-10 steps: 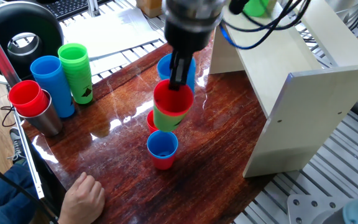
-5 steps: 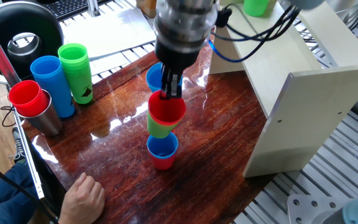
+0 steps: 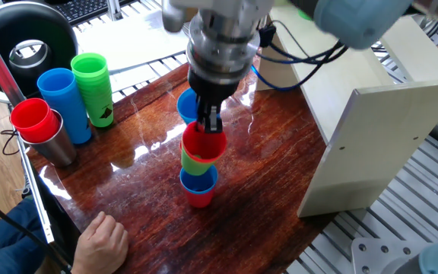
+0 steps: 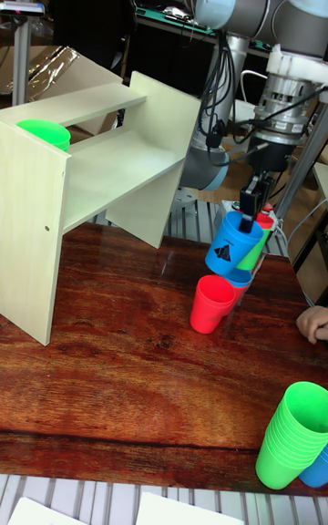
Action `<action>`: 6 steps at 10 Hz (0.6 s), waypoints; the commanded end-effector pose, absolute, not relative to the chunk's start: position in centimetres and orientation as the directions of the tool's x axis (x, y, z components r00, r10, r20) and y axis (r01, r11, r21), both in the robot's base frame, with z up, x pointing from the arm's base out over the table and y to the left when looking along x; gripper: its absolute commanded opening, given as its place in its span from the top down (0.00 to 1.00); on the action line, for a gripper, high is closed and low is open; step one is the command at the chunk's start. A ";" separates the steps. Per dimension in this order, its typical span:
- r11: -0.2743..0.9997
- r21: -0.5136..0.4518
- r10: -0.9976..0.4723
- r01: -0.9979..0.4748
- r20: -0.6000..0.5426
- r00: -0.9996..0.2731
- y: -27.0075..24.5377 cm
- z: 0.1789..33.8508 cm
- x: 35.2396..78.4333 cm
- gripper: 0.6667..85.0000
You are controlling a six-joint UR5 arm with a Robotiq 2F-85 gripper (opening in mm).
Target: Take the cups off the shelf and stack them together
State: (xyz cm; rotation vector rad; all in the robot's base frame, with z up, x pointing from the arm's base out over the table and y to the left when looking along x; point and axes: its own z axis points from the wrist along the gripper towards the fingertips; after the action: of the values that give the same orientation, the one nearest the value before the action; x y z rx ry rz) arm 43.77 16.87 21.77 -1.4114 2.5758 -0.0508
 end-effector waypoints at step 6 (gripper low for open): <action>0.512 -0.136 -0.853 -0.848 -0.190 -0.485 17.7 19.9 43.5 0.99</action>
State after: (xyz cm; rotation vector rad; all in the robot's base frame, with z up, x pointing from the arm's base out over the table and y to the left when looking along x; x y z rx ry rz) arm 43.44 17.40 20.21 -1.4406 2.5427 -0.0509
